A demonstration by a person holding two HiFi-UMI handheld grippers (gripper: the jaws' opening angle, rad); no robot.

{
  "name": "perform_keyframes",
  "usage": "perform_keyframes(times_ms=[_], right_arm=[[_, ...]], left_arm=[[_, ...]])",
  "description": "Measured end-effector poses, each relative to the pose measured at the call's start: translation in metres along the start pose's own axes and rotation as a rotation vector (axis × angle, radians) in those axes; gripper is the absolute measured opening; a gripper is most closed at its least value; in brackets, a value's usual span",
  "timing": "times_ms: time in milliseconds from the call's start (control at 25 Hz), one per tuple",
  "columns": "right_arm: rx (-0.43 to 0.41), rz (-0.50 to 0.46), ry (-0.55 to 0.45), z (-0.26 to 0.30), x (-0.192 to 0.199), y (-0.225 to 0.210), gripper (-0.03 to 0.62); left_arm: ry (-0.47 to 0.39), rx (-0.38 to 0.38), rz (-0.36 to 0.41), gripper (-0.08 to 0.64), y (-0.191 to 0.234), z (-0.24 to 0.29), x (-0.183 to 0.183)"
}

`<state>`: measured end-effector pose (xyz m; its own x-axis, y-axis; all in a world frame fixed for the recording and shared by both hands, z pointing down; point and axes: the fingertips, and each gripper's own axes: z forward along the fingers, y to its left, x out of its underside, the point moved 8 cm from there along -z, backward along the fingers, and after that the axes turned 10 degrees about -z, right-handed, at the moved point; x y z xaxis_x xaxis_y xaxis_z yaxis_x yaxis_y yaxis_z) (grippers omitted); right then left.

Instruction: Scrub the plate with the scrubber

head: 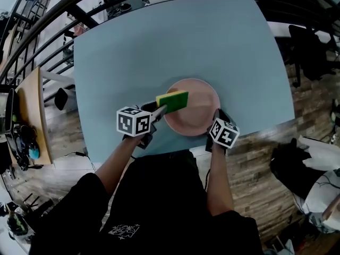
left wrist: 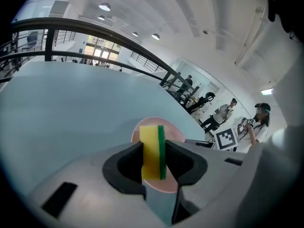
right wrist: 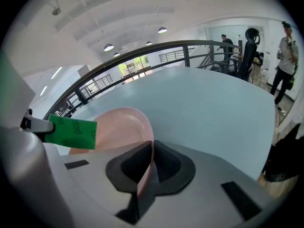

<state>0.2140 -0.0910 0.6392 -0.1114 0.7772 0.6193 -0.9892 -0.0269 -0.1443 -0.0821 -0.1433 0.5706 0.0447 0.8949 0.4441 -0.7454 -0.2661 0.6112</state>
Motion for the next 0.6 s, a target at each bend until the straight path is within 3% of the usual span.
perform_keyframes(times_ms=[600], right_arm=[[0.0, -0.002, -0.004, 0.0, -0.001, -0.002, 0.02]], left_arm=[[0.086, 0.041, -0.055, 0.132, -0.012, -0.011, 0.041]])
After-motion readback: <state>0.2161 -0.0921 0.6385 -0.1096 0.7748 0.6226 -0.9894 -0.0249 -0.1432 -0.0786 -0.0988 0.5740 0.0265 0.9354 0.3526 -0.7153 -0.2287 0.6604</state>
